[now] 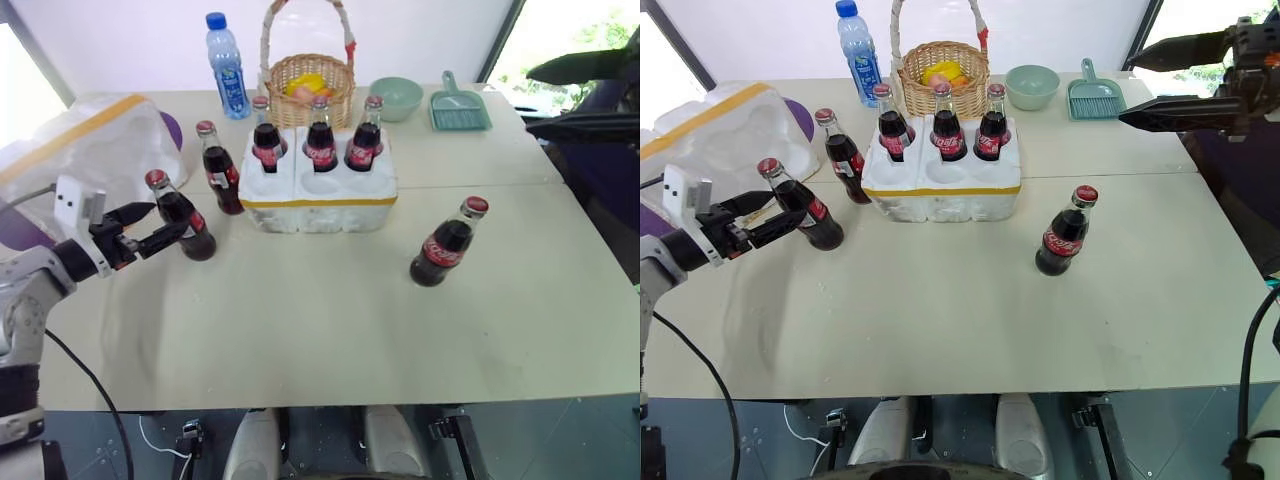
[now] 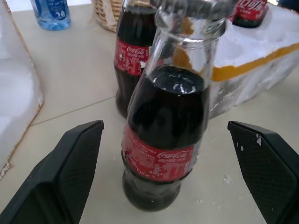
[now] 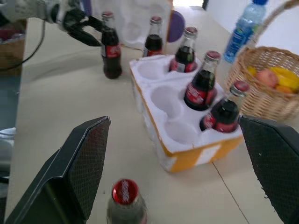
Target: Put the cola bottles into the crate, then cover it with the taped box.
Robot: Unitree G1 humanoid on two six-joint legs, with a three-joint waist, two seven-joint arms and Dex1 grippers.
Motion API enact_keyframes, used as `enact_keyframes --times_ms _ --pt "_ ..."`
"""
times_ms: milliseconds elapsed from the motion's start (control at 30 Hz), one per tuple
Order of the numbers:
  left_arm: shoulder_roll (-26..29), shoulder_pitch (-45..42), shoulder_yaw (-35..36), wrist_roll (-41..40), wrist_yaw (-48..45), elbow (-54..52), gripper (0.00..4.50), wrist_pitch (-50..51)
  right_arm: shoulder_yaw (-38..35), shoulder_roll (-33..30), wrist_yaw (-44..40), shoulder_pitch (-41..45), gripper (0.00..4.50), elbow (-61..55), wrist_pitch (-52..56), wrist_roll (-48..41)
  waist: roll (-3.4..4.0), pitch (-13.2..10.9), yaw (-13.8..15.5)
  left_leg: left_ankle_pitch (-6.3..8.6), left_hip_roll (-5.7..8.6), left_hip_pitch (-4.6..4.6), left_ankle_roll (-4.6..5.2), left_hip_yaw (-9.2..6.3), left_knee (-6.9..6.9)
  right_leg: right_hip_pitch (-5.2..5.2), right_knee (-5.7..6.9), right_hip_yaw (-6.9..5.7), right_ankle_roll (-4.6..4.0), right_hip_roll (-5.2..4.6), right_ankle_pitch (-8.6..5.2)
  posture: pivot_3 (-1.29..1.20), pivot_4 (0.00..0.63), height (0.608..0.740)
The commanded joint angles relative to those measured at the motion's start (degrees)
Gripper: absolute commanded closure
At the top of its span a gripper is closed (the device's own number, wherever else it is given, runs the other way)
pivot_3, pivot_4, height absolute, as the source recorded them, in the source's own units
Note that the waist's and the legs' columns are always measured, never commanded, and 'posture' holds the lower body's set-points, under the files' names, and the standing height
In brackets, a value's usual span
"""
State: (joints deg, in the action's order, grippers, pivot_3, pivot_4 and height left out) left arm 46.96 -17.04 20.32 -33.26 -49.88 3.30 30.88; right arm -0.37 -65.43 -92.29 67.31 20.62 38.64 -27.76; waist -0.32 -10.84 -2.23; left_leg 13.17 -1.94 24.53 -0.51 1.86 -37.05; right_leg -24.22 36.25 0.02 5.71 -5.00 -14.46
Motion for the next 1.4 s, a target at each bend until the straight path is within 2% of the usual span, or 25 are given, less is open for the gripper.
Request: enact_keyframes --times_ms 33,267,367,467,533,900,1000,1233,1333,1400 --pt "0.54 -2.68 -1.61 2.09 -1.79 2.32 0.04 -3.07 -0.56 0.29 -0.21 2.44 0.0 -4.42 2.39 -3.25 0.0 0.0 0.14 0.0 0.0 0.01 0.0 0.0 0.0 -0.01 0.0 0.0 0.01 0.0 0.0 0.0 0.15 0.74" --pt "-2.74 -8.19 -9.07 8.9 -3.85 11.93 0.04 -9.49 -2.23 1.1 0.65 -0.05 0.0 -13.26 7.11 -7.4 -0.02 0.01 1.32 -0.01 0.0 0.01 0.0 0.01 -0.05 -0.04 0.09 0.0 0.03 0.02 0.01 0.0 0.15 0.74" --pt "-3.41 -9.63 -9.87 10.41 -4.18 15.6 0.04 -11.67 -2.93 1.57 2.07 -0.6 0.0 -14.61 7.95 -8.17 -0.02 0.01 1.37 -0.01 0.0 0.01 0.0 0.05 -0.08 -0.04 0.09 0.02 0.03 0.01 0.02 0.0 0.15 0.74" --pt "-4.06 -11.5 -9.0 10.12 -4.24 17.57 0.91 -12.1 -3.86 1.84 3.42 -1.46 0.0 -15.9 8.95 -9.37 -0.04 0.0 1.5 -0.01 0.0 0.02 0.0 0.05 -0.09 -0.05 0.11 0.03 0.05 0.01 0.03 0.0 0.15 0.74" --pt "-4.3 -12.41 -7.93 8.62 -4.69 16.95 1.79 -10.59 -4.37 1.84 4.03 -2.47 0.0 -16.73 9.13 -9.76 -0.06 -0.01 1.52 -0.02 -0.01 0.02 -0.01 0.02 -0.11 -0.07 0.19 0.02 0.05 0.02 0.03 0.0 0.15 0.74" --pt "-4.36 -13.45 -7.15 7.28 -5.02 14.74 1.81 -8.41 -6.19 1.83 6.92 -5.06 0.0 -18.19 9.3 -11.38 -0.11 -0.05 1.44 -0.02 0.0 0.07 -0.01 0.03 -0.11 -0.1 0.21 0.02 0.15 0.02 0.08 0.0 0.15 0.74" --pt "-3.87 -12.49 -6.39 5.82 -5.26 11.17 1.81 -6.7 -6.11 1.99 7.74 -5.21 0.0 -18.02 9.07 -11.28 -0.13 -0.06 1.47 -0.03 0.0 0.07 -0.01 0.02 -0.12 -0.1 0.22 0.02 0.16 0.02 0.09 0.0 0.15 0.74" --pt "3.8 -7.37 -0.92 -6.98 -11.87 -5.79 1.81 9.03 -6.65 1.55 9.28 -6.59 0.0 -18.71 8.68 -11.2 -0.42 -0.23 1.18 -0.02 -0.03 0.11 -0.01 0.02 -0.08 -0.19 0.24 0.03 0.16 0.02 0.09 0.0 0.15 0.74" --pt "6.16 -9.56 -0.62 -13.61 -14.8 -10.25 1.81 15.0 -6.89 1.58 10.22 -7.28 0.0 -18.71 8.53 -11.12 -0.42 -0.24 1.52 -0.03 -0.03 0.13 -0.01 0.0 -0.08 -0.21 0.25 0.03 0.15 0.03 0.08 0.0 0.15 0.74" --pt "4.41 -14.8 -2.47 -15.09 -13.32 -10.86 1.81 15.88 -6.95 1.71 10.76 -7.83 0.0 -18.95 8.35 -11.13 -0.46 -0.26 1.97 -0.06 -0.01 0.13 -0.07 -0.02 -0.13 -0.17 0.26 0.02 0.13 0.01 0.07 0.0 0.15 0.74"
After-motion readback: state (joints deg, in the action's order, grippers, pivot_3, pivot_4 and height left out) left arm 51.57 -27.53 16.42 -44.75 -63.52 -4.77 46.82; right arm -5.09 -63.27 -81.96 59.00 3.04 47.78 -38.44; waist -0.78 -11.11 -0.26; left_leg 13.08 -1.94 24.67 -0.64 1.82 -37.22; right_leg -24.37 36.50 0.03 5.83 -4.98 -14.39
